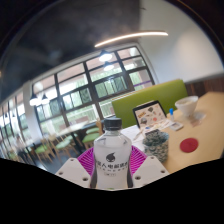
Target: Pour water
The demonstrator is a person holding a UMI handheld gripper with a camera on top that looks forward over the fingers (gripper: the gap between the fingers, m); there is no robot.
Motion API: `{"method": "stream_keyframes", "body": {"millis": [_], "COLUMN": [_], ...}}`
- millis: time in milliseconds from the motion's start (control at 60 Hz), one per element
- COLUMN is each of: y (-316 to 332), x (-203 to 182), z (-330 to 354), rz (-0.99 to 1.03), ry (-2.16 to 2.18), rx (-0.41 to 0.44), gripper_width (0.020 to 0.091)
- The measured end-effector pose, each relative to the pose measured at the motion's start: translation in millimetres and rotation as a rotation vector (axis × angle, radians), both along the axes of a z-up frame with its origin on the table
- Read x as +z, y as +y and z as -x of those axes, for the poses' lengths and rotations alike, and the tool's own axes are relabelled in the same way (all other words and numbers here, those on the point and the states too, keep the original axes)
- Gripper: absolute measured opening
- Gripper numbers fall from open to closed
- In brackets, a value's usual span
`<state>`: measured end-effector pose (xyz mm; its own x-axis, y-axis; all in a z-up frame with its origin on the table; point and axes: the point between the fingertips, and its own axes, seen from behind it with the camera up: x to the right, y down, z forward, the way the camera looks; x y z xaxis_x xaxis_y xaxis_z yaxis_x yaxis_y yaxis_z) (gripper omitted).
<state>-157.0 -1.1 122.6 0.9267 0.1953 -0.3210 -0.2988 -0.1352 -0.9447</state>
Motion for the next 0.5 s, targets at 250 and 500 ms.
{"method": "stream_keyframes", "body": {"millis": [250, 500], "y": [78, 105], "x": [42, 38], "z": [-5, -40], "rz": [0.113, 0.126], "ry": [0.941, 1.625], "rx": [-0.01, -0.025], "gripper_width": [0.0409, 0.041]}}
